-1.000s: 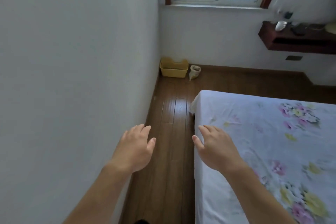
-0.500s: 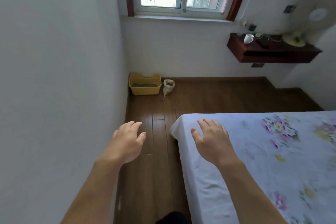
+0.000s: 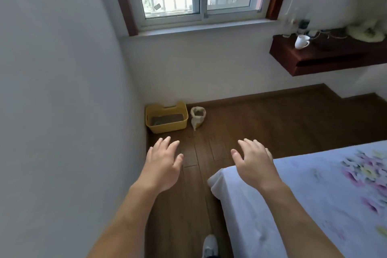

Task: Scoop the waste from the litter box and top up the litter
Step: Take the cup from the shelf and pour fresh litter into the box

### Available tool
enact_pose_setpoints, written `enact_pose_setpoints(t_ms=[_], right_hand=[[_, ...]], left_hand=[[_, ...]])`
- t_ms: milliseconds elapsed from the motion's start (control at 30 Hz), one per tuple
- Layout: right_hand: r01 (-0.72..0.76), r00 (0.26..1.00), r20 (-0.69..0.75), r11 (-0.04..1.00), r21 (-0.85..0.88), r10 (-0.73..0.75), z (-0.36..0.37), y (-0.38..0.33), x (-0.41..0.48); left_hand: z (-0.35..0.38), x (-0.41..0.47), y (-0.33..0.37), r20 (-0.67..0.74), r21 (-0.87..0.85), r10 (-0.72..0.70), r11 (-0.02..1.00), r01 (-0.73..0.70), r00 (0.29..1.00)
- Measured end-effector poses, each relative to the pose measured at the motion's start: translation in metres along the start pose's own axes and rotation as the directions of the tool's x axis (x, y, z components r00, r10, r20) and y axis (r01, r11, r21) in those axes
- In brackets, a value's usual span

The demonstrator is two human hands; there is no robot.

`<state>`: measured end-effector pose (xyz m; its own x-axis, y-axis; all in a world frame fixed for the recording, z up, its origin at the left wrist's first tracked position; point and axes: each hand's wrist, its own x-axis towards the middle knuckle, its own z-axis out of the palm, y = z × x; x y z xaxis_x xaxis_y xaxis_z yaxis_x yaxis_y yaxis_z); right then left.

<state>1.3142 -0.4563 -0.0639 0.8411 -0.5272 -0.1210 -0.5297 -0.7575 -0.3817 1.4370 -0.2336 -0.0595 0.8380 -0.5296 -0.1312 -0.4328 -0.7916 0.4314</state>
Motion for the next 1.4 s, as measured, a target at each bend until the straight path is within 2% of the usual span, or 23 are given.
enact_pose_setpoints(t_ms=[267, 367, 600, 800, 933, 1100, 1400], right_hand=[[-0.003, 0.999, -0.033, 0.999, -0.053, 0.002, -0.040, -0.011, 0.168], [-0.046, 0.998, -0.048, 0.997, -0.061, 0.043, -0.041, -0.009, 0.224], [-0.193, 0.979, -0.076, 0.980, -0.055, 0.189, -0.038, 0.002, 0.348], [-0.344, 0.933, -0.124, 0.938, -0.042, 0.337, -0.064, 0.029, 0.411], [-0.412, 0.901, -0.152, 0.911, -0.017, 0.405, -0.083, 0.065, 0.451], [-0.438, 0.884, -0.174, 0.899, 0.017, 0.434, -0.109, 0.131, 0.515], [-0.422, 0.897, -0.144, 0.907, 0.007, 0.418, -0.193, 0.278, 0.648]], left_hand=[[-0.035, 0.178, 0.013, 0.068, 0.038, 0.004, 0.999, -0.006, 0.998], [-0.037, 0.245, 0.014, 0.101, 0.029, 0.034, 0.999, -0.037, 0.994], [-0.033, 0.416, 0.031, 0.211, 0.076, 0.168, 0.979, -0.187, 0.963], [-0.023, 0.529, 0.088, 0.316, 0.142, 0.326, 0.912, -0.384, 0.891], [-0.011, 0.589, 0.140, 0.329, 0.184, 0.442, 0.837, -0.516, 0.834], [0.016, 0.657, 0.211, 0.329, 0.189, 0.508, 0.791, -0.582, 0.796], [0.069, 0.789, 0.367, 0.308, 0.115, 0.508, 0.819, -0.562, 0.804]])
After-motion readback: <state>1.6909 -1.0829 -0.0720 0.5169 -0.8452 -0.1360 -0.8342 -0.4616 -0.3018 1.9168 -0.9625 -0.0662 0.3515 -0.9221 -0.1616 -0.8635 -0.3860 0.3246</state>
